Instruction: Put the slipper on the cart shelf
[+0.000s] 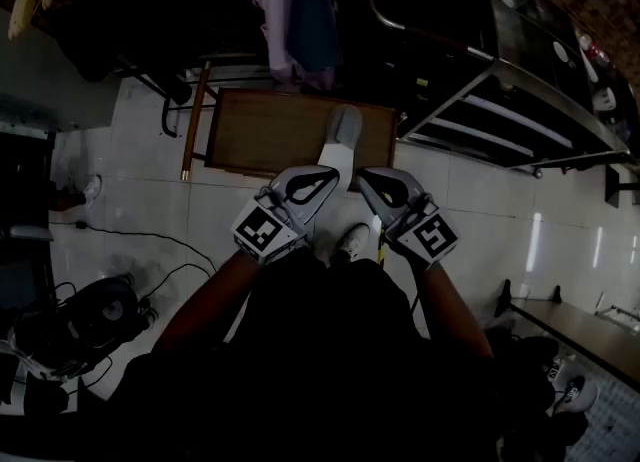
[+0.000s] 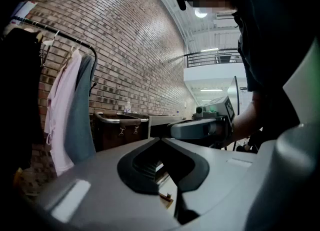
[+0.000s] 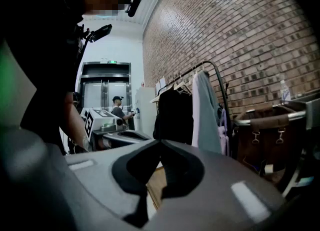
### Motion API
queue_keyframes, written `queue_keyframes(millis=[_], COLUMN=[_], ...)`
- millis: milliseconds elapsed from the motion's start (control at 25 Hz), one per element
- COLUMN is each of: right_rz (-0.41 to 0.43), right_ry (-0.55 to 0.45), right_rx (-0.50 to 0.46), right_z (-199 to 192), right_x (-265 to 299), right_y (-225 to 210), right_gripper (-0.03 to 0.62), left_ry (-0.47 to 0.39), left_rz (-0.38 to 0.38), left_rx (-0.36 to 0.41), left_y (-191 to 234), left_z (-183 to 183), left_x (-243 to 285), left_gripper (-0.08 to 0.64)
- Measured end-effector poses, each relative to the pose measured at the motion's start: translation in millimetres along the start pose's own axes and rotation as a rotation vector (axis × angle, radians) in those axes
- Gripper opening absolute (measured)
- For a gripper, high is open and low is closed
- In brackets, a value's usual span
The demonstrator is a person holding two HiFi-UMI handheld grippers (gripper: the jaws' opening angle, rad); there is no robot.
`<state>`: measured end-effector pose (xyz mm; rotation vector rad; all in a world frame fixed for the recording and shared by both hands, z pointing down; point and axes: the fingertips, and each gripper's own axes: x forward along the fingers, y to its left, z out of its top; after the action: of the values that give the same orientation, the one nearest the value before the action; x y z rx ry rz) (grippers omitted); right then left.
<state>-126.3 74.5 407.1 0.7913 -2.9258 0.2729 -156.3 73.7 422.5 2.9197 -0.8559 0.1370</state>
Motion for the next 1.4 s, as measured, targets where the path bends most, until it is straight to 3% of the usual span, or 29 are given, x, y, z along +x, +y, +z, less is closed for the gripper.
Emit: queue_keyframes(millis=[160, 680, 800, 1080, 1240, 1400], right_rz=[-0.015, 0.073, 0.072, 0.027, -0.053, -0.119], right_ry=[0.020, 0.017, 0.037, 0.167, 0.288, 0.467], right_rx=[0.022, 0.033, 0.058, 0.210, 0.366, 0.518], right_z=[-13, -33, -40, -89, -138, -215], right_x=[-11, -38, -33, -4, 19, 37], right_y=[-13, -35, -43, -62, -78, -93], right_gripper=[0.000, 0.000, 0.000, 0.006, 0.017, 0.095], left_ry=[0.023, 0.066, 0.054, 0.061, 0.084, 0.097], left_rz=[0.009, 0.059, 0.057, 0.031, -0.029, -0.067], left_rx=[0.016, -0.024, -0.001, -0.035, -0.061, -0.088], left_y=[-6, -31, -25, 4, 22, 38], left_z=[-5, -7, -12, -29, -40, -46], left_x=[9, 48, 52, 53, 52, 54], left_gripper=[0.002, 0.002, 0.002, 0.002, 0.002, 0.002])
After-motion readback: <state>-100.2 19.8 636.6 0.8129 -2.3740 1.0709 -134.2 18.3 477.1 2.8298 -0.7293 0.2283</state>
